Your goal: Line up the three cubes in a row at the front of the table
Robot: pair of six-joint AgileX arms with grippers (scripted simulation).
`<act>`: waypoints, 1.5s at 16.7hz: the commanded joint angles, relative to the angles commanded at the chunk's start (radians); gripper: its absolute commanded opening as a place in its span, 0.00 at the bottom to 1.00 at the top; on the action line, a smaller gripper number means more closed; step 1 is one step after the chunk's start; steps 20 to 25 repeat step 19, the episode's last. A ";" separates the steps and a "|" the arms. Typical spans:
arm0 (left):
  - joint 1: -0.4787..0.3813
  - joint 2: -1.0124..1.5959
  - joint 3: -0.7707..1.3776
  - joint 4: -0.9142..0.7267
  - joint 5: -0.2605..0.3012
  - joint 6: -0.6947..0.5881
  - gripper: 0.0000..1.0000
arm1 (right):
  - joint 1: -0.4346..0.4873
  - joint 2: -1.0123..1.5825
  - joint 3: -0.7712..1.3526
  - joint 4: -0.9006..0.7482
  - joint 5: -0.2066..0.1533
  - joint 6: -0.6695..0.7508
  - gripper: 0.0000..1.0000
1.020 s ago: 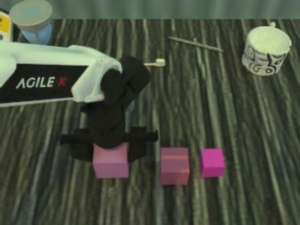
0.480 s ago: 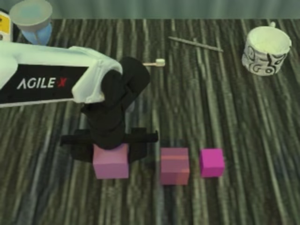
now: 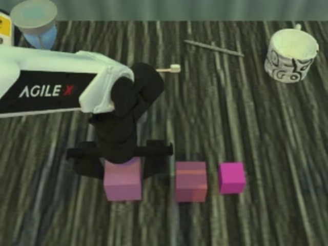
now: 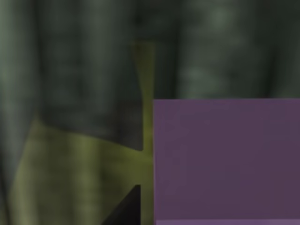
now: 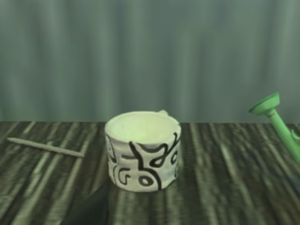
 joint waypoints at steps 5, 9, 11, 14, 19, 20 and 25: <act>0.000 0.000 0.000 0.000 0.000 0.000 1.00 | 0.000 0.000 0.000 0.000 0.000 0.000 1.00; 0.001 -0.001 0.000 0.000 0.000 0.000 1.00 | 0.000 0.000 0.000 0.000 0.000 0.000 1.00; 0.000 -0.005 0.014 -0.017 0.000 0.000 1.00 | 0.000 0.000 0.000 0.000 0.000 0.000 1.00; 0.007 -0.037 0.076 -0.117 0.000 -0.004 1.00 | 0.000 0.000 0.000 0.000 0.000 0.000 1.00; 0.018 -0.095 0.166 -0.260 -0.001 -0.005 1.00 | 0.000 0.000 0.000 0.000 0.000 0.000 1.00; 0.018 -0.095 0.166 -0.260 -0.001 -0.005 1.00 | 0.000 0.000 0.000 0.000 0.000 0.000 1.00; 0.018 -0.095 0.166 -0.260 -0.001 -0.005 1.00 | 0.000 0.000 0.000 0.000 0.000 0.000 1.00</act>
